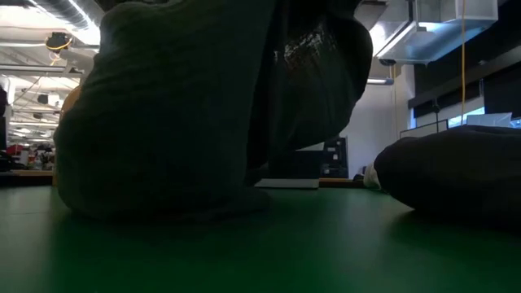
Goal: Fold laundry
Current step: Fold the green polo shirt
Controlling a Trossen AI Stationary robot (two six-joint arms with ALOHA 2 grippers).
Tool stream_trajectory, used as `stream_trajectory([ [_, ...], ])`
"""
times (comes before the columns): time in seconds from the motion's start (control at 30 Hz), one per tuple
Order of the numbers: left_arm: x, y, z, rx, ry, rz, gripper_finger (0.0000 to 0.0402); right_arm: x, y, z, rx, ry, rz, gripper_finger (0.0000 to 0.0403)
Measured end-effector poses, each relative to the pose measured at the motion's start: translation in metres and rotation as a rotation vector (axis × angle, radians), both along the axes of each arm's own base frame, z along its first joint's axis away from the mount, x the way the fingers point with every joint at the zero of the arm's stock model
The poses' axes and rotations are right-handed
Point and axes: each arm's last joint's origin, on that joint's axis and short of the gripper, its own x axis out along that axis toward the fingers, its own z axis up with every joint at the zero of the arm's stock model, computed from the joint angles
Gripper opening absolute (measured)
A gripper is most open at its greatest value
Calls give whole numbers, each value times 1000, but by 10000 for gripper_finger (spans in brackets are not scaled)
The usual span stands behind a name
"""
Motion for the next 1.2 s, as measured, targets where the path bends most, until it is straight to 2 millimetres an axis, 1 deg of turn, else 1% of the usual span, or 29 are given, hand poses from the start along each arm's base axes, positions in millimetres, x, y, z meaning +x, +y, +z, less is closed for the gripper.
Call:
stream_trajectory([
  [0.13, 11, -9, -10, -124, -50, -165, 176, 0, 0, 0, 1, -2, 0, 1],
  [0.27, 15, -22, -7, -204, -106, -309, 176, 0, 0, 0, -1, 2, 0, 1],
  [0.43, 17, -39, -1, -220, -138, -365, 176, 0, 0, -1, -4, 11, 0, 1],
  [0.6, 18, -61, 2, -249, -135, -413, 176, 0, 0, -1, -5, 13, 0, 1],
  [0.7, 18, -72, 2, -236, -129, -409, 176, 0, 0, -2, -6, 15, -2, 1],
  [0.8, 19, -79, 1, -201, -127, -364, 176, 0, -1, -2, -10, 19, -12, 1],
  [0.97, 21, -82, 0, -93, -155, -256, 167, 0, -2, -2, -18, 16, -43, 1],
  [1.1, 23, -81, -1, 3, -187, -190, 132, 0, -2, -2, -28, 13, -68, 1],
  [1.2, 24, -79, -1, 65, -202, -144, 88, 1, -3, -1, -42, 7, -92, 1],
])
